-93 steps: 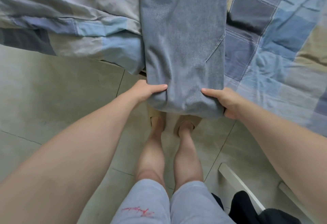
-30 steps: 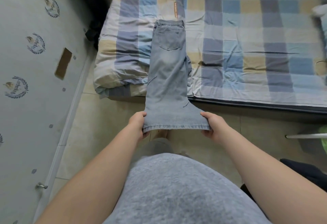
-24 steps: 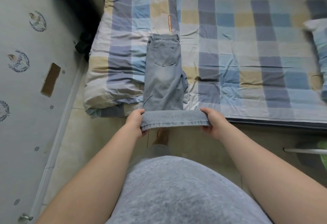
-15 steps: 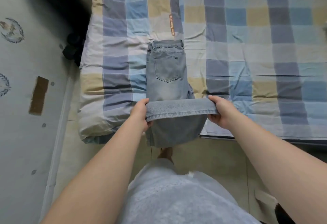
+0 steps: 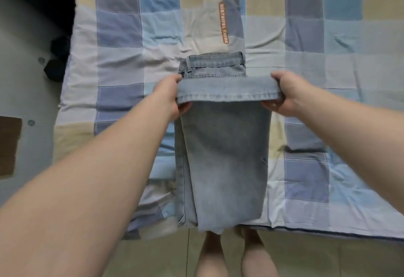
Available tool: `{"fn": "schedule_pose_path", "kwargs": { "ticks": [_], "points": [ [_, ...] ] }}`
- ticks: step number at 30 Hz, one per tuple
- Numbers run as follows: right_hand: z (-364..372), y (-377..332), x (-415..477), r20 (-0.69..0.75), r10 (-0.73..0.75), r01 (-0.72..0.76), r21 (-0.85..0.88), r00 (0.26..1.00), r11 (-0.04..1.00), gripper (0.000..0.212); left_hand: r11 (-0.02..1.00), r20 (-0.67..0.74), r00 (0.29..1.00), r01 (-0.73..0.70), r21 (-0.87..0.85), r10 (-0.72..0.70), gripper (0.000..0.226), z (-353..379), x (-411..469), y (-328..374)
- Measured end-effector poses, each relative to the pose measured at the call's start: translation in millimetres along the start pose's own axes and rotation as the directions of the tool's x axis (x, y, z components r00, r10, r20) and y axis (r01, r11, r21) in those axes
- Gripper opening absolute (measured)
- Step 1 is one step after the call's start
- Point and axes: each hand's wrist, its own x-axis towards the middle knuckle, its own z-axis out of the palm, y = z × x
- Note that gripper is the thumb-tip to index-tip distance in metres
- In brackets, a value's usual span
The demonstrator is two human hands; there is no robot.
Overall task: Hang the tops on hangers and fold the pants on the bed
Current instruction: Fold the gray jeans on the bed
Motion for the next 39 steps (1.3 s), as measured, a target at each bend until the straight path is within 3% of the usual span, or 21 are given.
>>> {"fn": "schedule_pose_path", "kwargs": {
  "ticks": [3,6,9,13,17,20,22,26,30,33,36,39],
  "points": [
    [10.8,-18.4,43.1,0.019,-0.028,0.028,0.000,0.999,1.000,0.020,0.999,0.049,0.998,-0.031,-0.032,0.032,0.017,20.6,39.7,17.4],
    [15.8,-20.2,74.2,0.166,-0.030,0.042,-0.074,0.986,0.996,0.023,0.996,0.075,0.994,-0.073,-0.050,0.077,0.035,27.1,67.4,15.6],
    [12.7,-7.4,89.1,0.335,0.014,0.007,-0.059,0.942,0.998,0.054,0.997,0.119,0.990,-0.076,0.020,0.073,0.057,27.8,79.5,-2.3],
    [3.0,19.6,89.6,0.379,0.058,-0.046,-0.040,0.923,0.998,0.062,0.995,0.162,0.986,-0.043,0.088,0.029,0.057,24.6,73.7,-33.5],
    [-15.2,61.8,76.0,0.353,0.110,-0.097,-0.053,0.929,0.994,0.054,0.978,0.121,0.991,-0.074,0.196,0.051,0.046,11.2,51.6,-73.6],
    [-31.6,106.6,56.9,0.299,0.140,-0.104,-0.134,0.944,0.986,0.045,0.940,0.021,0.989,-0.146,0.307,0.146,0.017,-5.6,29.2,-113.3],
    [-42.2,140.2,43.4,0.234,0.124,-0.071,-0.222,0.964,0.972,0.037,0.921,-0.034,0.978,-0.184,0.343,0.208,0.009,-20.5,15.5,-146.2],
    [-70.4,204.5,20.0,0.069,0.019,0.009,-0.390,0.997,0.921,0.023,0.839,-0.031,0.944,-0.277,0.468,0.329,0.028,-50.7,-7.1,-210.6],
    [-97.7,262.5,8.7,0.024,0.030,-0.013,-0.498,0.999,0.867,0.045,0.715,-0.042,0.908,-0.299,0.633,0.417,0.045,-72.9,-14.2,-261.8],
    [-112.4,299.2,5.6,0.035,0.204,-0.159,-0.508,0.978,0.847,0.068,0.623,-0.194,0.880,-0.137,0.770,0.434,0.076,-88.1,-17.3,-297.5],
    [-117.7,322.6,8.7,0.048,0.312,-0.258,-0.452,0.949,0.854,0.088,0.783,-0.248,0.923,-0.083,0.616,0.293,0.103,-101.3,-17.3,-324.3],
    [-114.9,330.3,11.6,0.060,0.323,-0.279,-0.372,0.945,0.886,0.095,0.844,-0.224,0.949,-0.071,0.532,0.221,0.093,-110.3,-13.7,-331.4]
  ]
}}
